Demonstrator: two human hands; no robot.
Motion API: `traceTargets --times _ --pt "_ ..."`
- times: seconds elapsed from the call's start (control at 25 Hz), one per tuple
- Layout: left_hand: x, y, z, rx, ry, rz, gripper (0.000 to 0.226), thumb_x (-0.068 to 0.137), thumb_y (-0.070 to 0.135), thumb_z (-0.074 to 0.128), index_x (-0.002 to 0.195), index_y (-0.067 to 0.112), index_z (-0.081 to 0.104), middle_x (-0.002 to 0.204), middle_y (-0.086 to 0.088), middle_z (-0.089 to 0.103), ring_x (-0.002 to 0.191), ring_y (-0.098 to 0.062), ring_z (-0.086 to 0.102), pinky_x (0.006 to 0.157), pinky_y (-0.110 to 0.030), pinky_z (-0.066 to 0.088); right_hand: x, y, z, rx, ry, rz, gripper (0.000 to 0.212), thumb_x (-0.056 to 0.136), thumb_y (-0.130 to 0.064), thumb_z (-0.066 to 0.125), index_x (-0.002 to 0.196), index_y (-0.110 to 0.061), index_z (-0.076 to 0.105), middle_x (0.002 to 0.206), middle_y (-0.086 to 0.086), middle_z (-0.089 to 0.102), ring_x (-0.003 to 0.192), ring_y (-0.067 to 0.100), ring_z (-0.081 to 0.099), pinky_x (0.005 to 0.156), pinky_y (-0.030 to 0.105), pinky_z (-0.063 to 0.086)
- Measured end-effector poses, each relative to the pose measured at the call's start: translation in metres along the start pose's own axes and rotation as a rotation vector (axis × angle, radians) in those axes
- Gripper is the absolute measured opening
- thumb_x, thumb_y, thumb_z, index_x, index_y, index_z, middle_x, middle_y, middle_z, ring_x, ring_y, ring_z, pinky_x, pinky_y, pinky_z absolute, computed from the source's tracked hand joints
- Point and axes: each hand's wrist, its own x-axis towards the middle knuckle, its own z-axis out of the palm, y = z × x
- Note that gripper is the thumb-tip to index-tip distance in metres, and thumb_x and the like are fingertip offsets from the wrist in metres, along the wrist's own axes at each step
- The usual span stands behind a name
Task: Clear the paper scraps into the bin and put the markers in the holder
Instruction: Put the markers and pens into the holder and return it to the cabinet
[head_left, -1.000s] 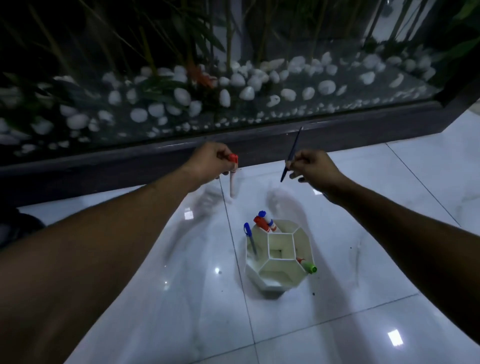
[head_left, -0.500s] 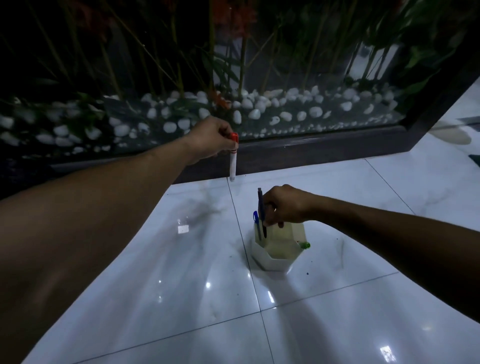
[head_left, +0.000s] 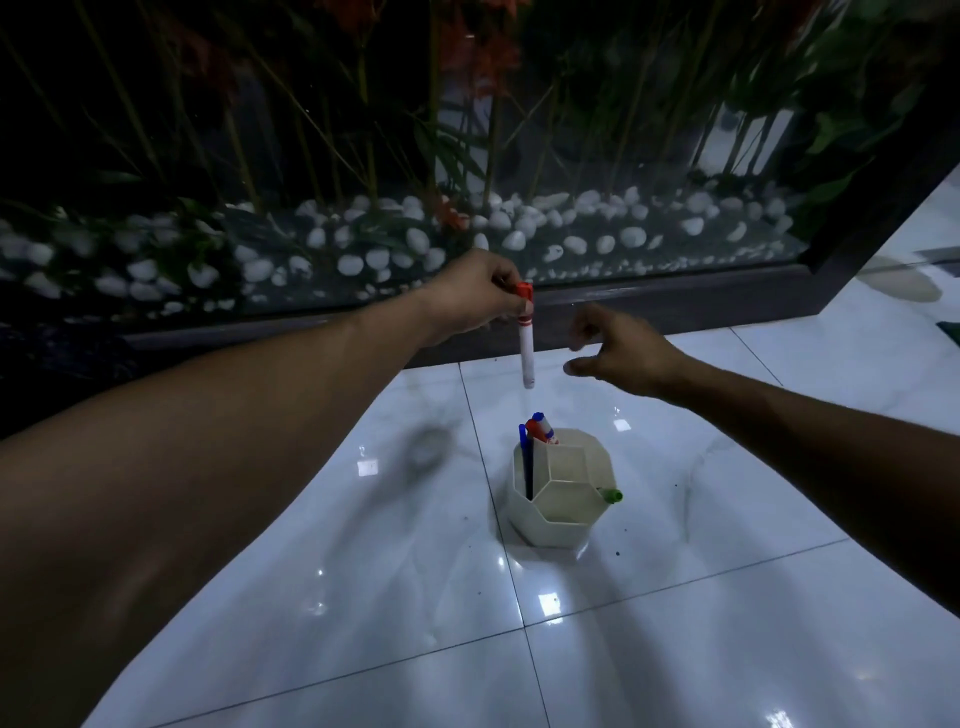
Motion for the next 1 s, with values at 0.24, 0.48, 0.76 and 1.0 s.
traceTargets --times 0.24,0.48,0.76,1.0 --pt "0.01 0.011 0.043 -0.034 -0.143 0.055 0.011 0.092 0.013 0.069 0.101 0.008 0.07 0.093 -0.006 0.074 0.088 -0.016 0.073 0.076 -0.029 0.059 -0.007 0.008 -0.01 0.169 -0.125 -0.055 0.02 0.089 -0.02 0.074 0.108 -0.016 0.071 0.1 -0.002 0.073 0.084 0.008 0.066 0.072 0.026 0.052" --pt "0.016 -0.005 0.063 0.021 -0.313 -0.037 0.02 0.091 0.019 0.072 0.105 0.007 0.068 0.1 -0.007 0.074 0.094 -0.018 0.071 0.081 -0.035 0.055 -0.011 0.03 0.014 0.135 -0.197 0.034 0.016 0.089 -0.011 0.072 0.104 -0.013 0.072 0.09 -0.005 0.075 0.073 0.005 0.068 0.065 0.022 0.053" --pt "0.009 -0.042 0.06 0.084 -0.292 -0.218 0.025 0.096 0.029 0.064 0.111 0.009 0.064 0.109 -0.007 0.07 0.095 -0.018 0.071 0.083 -0.036 0.057 0.006 0.06 0.019 -0.116 -0.462 0.173 0.044 0.086 -0.015 0.077 0.127 -0.014 0.061 0.117 0.004 0.07 0.087 0.016 0.069 0.068 0.024 0.056" --pt "-0.026 -0.081 0.074 0.511 -0.559 -0.278 0.063 0.088 0.025 0.074 0.143 0.023 0.042 0.139 -0.006 0.056 0.113 -0.021 0.06 0.097 -0.036 0.053 -0.031 0.096 0.037 -0.302 -0.708 0.222 0.09 0.078 -0.023 0.085 0.151 -0.028 0.032 0.134 0.003 0.06 0.095 0.017 0.064 0.089 0.032 0.056"
